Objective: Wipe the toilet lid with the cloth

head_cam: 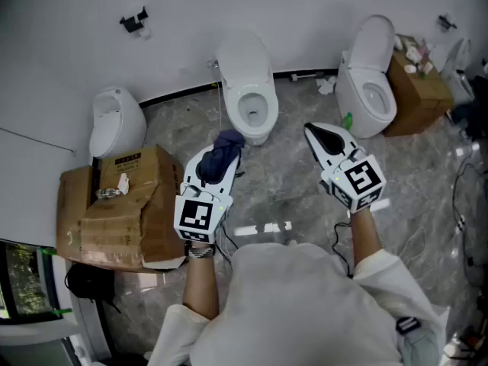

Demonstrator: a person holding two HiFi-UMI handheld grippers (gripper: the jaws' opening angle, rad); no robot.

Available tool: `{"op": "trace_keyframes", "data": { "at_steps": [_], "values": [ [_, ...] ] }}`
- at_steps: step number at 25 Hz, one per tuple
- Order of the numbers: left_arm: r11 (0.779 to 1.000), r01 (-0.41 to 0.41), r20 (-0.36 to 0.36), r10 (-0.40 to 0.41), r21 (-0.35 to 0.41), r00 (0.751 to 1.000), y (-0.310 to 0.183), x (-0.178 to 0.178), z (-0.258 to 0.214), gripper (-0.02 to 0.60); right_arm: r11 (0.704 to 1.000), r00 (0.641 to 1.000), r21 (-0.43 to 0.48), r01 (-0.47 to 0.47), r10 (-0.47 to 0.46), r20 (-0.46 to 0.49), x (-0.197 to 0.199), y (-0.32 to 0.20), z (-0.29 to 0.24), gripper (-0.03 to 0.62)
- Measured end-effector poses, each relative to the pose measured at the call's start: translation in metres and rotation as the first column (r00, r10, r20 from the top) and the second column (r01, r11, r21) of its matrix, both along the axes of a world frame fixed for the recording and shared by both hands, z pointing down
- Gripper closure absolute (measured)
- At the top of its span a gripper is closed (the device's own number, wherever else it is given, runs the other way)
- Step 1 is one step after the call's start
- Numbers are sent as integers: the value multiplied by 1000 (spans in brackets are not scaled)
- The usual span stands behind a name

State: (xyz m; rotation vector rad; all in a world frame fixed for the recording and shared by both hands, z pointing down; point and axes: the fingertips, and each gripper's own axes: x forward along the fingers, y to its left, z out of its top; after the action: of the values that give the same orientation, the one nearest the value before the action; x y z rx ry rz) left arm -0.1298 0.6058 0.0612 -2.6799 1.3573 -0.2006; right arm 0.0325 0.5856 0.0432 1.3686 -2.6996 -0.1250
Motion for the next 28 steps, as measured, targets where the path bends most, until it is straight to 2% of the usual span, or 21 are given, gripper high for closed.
{"op": "trace_keyframes", "data": {
  "at_steps": [7, 13, 23, 28],
  "values": [
    [1000, 10, 0, -10, 21, 1000, -8, 5, -6, 449, 999, 998, 8, 34, -34, 60, 15, -7, 1, 568],
    [1000, 12, 1, -12, 16, 1000, -14, 14, -5, 449, 999, 997, 29, 43, -45, 61, 21, -13, -5, 568],
    [999, 51, -6, -51, -3, 999, -28, 51, 4, 448, 994, 994, 33, 100, -101, 51, 55, -23, -1, 568],
    [997, 81, 9, -81, -15, 997, -36, 74, 12, 448, 994, 990, 8, 113, -114, 84, 83, -41, 8, 568]
  ]
}}
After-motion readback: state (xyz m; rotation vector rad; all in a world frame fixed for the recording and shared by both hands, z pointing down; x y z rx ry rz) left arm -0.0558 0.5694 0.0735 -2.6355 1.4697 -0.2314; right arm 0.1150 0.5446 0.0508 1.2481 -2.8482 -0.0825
